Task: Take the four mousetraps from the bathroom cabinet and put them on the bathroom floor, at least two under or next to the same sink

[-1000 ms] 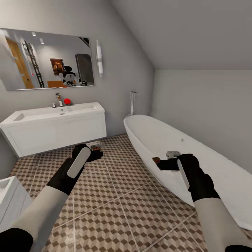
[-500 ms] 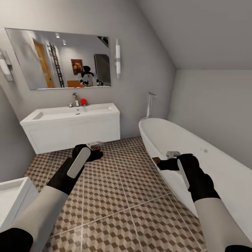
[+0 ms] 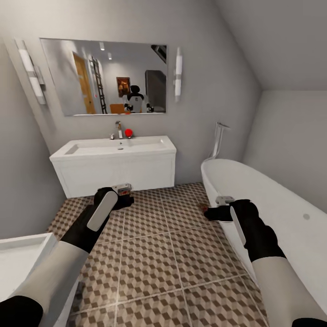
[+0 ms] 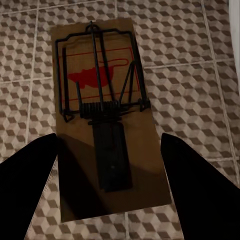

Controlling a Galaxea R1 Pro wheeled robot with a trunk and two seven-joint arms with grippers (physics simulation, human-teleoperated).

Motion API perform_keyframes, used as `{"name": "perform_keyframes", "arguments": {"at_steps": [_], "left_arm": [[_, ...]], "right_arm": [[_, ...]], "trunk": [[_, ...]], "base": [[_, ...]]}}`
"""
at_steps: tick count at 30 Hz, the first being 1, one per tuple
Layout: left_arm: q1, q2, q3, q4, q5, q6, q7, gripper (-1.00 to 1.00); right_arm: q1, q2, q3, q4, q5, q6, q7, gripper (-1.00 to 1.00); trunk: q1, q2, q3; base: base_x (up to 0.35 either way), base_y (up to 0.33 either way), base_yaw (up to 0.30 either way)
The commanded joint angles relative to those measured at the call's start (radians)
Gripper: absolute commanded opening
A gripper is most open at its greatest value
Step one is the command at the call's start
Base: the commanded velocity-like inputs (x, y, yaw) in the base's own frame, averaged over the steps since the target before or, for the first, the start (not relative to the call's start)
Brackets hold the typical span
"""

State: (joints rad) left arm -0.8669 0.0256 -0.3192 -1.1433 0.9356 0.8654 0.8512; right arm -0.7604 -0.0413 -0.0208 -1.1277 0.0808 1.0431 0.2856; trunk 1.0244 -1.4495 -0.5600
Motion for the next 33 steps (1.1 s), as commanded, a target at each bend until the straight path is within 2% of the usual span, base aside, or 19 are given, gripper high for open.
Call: {"name": "perform_keyframes", "arguments": {"at_steps": [1,13,33], "left_arm": [[-0.001,0.001,-0.003,0.000,0.008,0.001,0.011,-1.00],[-0.001,0.000,-0.005,0.003,0.008,0.001,0.011,-1.00],[-0.001,0.000,-0.005,0.005,0.008,0.002,0.011,-1.00]], "right_arm": [[-0.001,0.000,-0.001,-0.001,0.007,0.004,0.007,-1.00],[-0.001,0.000,-0.002,-0.001,0.007,0.004,0.007,-1.00],[-0.001,0.000,-0.002,-0.002,0.007,0.004,0.010,-1.00]], "trunk": [[0.001,-0.001,-0.001],[0.001,-0.001,-0.001],[0.001,-0.001,-0.001]], "base": [[0.317,0.000,0.270],[0.317,0.000,0.250],[0.317,0.000,0.017]]}}
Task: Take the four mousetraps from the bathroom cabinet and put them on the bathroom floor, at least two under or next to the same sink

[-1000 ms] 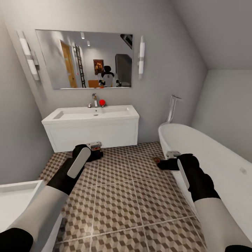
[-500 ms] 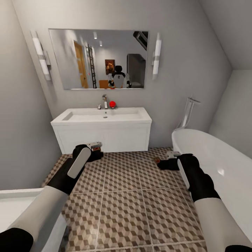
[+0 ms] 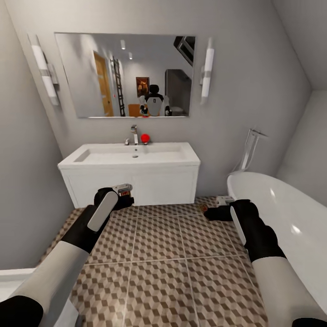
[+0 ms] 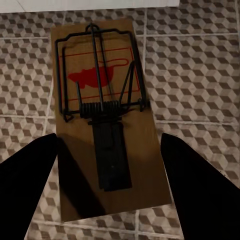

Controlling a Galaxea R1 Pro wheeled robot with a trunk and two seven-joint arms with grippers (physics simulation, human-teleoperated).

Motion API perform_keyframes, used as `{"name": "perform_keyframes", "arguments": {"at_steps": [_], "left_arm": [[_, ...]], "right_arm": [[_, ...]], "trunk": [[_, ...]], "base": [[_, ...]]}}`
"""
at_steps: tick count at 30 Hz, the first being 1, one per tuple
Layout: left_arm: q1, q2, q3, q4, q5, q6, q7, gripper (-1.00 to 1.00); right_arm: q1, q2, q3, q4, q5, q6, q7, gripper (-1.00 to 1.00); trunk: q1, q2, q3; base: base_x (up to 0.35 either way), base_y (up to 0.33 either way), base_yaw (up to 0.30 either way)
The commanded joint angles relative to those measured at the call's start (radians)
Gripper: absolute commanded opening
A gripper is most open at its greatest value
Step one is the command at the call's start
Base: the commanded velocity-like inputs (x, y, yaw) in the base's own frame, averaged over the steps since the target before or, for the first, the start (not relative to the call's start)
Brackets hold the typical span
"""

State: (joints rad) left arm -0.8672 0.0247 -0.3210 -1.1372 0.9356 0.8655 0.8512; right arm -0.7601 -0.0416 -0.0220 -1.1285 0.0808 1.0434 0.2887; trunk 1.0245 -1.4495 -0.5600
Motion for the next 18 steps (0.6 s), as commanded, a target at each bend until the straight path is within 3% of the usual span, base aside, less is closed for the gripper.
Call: {"name": "perform_keyframes", "arguments": {"at_steps": [1,18], "left_arm": [[-0.001,0.001,-0.003,-0.001,0.008,0.002,0.011,-1.00],[-0.001,0.001,-0.003,-0.001,0.006,0.003,0.013,-1.00]], "right_arm": [[-0.001,0.000,-0.001,-0.001,0.007,0.004,0.007,-1.00],[-0.001,0.000,-0.001,-0.001,0.007,0.004,0.007,-1.00]], "trunk": [[0.001,-0.001,-0.001],[0.001,-0.001,-0.001]], "base": [[0.317,0.000,0.000],[0.311,0.000,0.000]]}}
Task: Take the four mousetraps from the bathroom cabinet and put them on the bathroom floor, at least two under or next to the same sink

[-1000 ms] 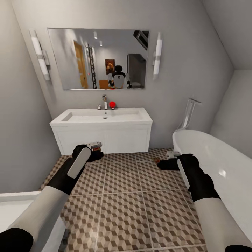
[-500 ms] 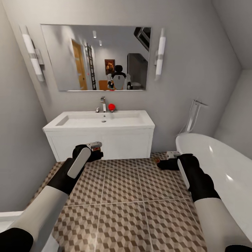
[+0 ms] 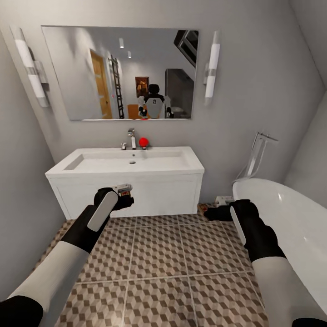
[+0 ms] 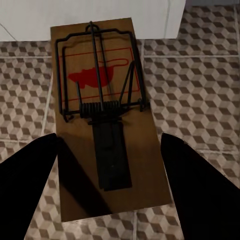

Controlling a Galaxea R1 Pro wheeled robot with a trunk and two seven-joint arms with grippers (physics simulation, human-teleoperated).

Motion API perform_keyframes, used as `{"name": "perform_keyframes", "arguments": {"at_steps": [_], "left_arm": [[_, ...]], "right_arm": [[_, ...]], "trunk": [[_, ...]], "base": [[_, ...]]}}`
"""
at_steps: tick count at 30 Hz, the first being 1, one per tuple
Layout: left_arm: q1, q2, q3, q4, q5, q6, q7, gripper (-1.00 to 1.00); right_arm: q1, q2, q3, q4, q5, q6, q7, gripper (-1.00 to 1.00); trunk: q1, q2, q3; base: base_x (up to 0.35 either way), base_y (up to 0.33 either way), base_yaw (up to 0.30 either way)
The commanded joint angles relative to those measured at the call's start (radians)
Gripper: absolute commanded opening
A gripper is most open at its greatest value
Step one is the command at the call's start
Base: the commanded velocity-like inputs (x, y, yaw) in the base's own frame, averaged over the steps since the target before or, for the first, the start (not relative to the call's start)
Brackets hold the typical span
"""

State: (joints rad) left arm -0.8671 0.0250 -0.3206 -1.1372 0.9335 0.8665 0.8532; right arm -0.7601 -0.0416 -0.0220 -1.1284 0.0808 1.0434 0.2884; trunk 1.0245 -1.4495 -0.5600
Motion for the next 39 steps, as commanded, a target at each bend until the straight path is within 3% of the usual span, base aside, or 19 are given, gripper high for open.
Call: {"name": "perform_keyframes", "arguments": {"at_steps": [1,18,39], "left_arm": [[-0.001,0.001,-0.003,-0.001,0.008,0.001,0.011,-1.00],[-0.001,0.001,-0.003,-0.001,0.004,0.002,0.016,-1.00],[-0.001,-0.001,-0.006,-0.007,0.004,0.010,0.013,-1.00]], "right_arm": [[-0.001,0.000,-0.001,-0.001,0.007,0.004,0.007,-1.00],[-0.001,0.000,-0.003,-0.001,0.007,0.004,0.003,-1.00],[-0.001,-0.001,-0.004,-0.001,0.007,0.004,0.005,-1.00]], "trunk": [[0.000,-0.001,-0.001],[0.000,-0.001,-0.002],[0.000,-0.001,-0.002]], "base": [[0.270,0.000,0.000],[0.064,0.000,0.148],[0.000,0.000,0.010]]}}
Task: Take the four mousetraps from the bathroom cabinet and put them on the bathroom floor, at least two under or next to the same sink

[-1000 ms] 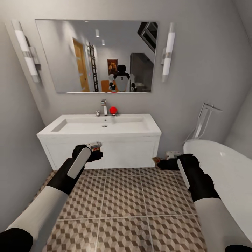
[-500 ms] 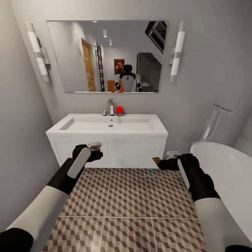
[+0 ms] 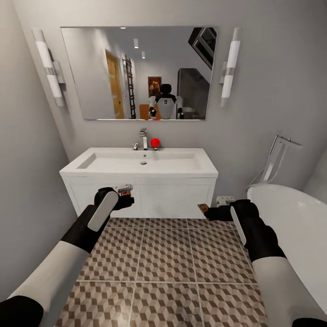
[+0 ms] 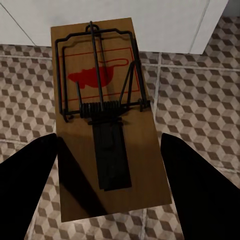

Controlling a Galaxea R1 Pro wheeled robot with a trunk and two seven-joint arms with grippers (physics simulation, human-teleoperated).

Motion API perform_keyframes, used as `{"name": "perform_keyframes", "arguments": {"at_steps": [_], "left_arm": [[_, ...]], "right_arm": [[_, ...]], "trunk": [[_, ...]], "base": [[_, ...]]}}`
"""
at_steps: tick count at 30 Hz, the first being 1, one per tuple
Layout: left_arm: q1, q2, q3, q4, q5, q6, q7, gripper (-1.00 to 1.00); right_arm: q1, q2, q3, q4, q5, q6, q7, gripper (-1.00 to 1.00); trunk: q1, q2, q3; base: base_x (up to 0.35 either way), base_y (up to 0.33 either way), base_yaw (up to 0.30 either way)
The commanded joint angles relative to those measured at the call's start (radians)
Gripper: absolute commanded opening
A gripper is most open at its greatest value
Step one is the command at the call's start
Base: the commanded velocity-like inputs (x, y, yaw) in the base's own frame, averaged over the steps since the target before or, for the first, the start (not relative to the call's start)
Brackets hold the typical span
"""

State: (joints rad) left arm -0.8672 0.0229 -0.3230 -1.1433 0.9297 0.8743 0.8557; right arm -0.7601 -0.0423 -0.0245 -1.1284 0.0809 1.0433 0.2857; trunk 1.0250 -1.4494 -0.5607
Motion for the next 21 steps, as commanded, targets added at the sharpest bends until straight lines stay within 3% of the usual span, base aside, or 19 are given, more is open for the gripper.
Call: {"name": "perform_keyframes", "arguments": {"at_steps": [1,17,21], "left_arm": [[-0.001,0.001,-0.003,-0.001,0.008,0.002,0.010,-1.00],[-0.001,-0.003,-0.006,-0.004,0.013,0.005,0.008,-1.00],[-0.001,-0.003,-0.006,-0.004,0.014,0.006,0.006,-1.00]], "right_arm": [[-0.001,0.000,-0.001,-0.001,0.007,0.004,0.008,-1.00],[-0.001,0.000,-0.001,-0.001,0.007,0.004,0.007,-1.00],[-0.001,0.000,-0.002,-0.001,0.007,0.004,0.007,-1.00]], "trunk": [[0.000,-0.001,-0.001],[0.000,-0.001,-0.001],[0.015,-0.029,-0.014]], "base": [[0.000,0.000,0.000],[0.000,0.000,0.000],[0.000,0.000,0.000]]}}
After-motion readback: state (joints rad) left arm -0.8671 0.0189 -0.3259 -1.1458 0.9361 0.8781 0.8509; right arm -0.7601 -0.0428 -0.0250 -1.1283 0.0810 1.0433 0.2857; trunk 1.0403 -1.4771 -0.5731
